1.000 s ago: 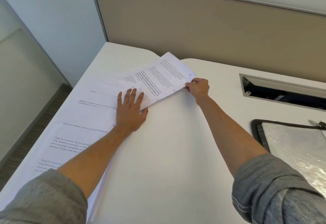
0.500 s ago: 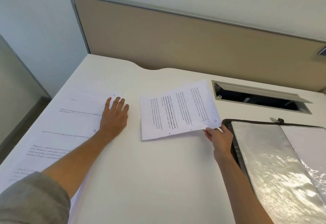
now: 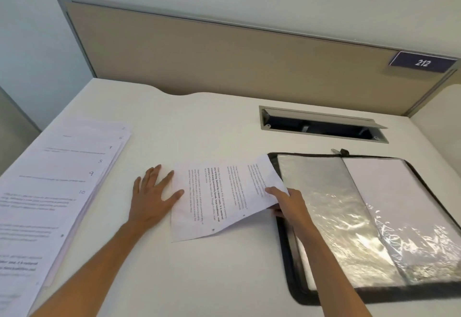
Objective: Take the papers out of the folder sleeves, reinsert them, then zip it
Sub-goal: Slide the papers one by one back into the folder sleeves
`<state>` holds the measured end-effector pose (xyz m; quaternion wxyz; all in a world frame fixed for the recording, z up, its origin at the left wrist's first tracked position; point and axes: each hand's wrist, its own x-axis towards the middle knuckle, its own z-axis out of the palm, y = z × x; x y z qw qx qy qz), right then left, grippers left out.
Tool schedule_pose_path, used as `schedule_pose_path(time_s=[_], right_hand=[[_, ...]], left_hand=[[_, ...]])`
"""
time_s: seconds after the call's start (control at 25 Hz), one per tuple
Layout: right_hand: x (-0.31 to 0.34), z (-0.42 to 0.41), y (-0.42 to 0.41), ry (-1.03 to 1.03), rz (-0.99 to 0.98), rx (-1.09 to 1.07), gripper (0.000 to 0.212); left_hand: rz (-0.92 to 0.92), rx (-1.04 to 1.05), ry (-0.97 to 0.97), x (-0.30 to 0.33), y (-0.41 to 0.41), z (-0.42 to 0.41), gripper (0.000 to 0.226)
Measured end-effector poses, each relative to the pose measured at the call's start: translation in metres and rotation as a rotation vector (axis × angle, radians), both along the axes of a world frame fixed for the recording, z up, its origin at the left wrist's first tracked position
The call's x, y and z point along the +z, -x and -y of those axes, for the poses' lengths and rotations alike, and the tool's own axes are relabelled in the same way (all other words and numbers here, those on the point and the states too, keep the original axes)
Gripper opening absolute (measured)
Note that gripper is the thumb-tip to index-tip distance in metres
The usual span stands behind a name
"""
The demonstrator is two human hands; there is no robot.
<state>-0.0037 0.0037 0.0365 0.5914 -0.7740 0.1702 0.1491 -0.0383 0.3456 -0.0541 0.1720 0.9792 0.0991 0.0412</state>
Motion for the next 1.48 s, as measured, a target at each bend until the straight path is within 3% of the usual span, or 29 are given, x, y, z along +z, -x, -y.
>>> schedule_pose_path(time_s=[0.12,0.28,0.36,0.56,0.68,0.8,0.88,0.96,1.08,1.32,1.48], right_hand=[[0.013,0.028,-0.01,0.07,-0.112,0.123,0.031],[0.017,0.073,-0.02,-0.112,-0.389,0.204,0.052],[0.012,0.086,-0.018,-0.101,-0.362,0.239,0.052],[-0.001,0.101,0.009,-0.029,-0.122,0.34,0.021],[0.007,0.126,0.032,-0.071,0.007,0.303,0.019],[0.012,0.165,0.051,-0.157,0.084,0.101,0.023],[0.011,0.194,0.061,-0.225,0.113,-0.047,0.023],[0.008,0.22,0.071,-0.291,0.119,-0.165,0.021],[0.001,0.251,0.086,-0.384,0.103,-0.279,0.027],[-0.017,0.286,0.118,-0.416,0.078,-0.352,0.05],[-0.032,0.286,0.139,-0.284,0.02,-0.437,0.041]], left_hand=[[-0.049,-0.033,-0.042,-0.001,0.01,0.013,0.084],[-0.132,-0.055,-0.043,0.005,0.016,0.03,0.083],[-0.177,-0.073,-0.019,0.009,0.017,0.039,0.082],[-0.254,-0.151,0.015,0.018,0.019,0.069,0.083],[-0.118,-0.041,0.139,0.021,0.021,0.091,0.08],[0.135,0.125,0.363,0.029,0.026,0.126,0.047],[0.242,0.116,0.401,0.033,0.032,0.157,0.029],[0.314,0.007,0.389,0.031,0.041,0.192,0.025],[0.351,-0.21,0.332,0.028,0.056,0.251,0.04],[0.118,-0.721,0.029,0.027,0.075,0.328,0.07],[0.159,-0.868,-0.062,0.031,0.073,0.338,0.05]])
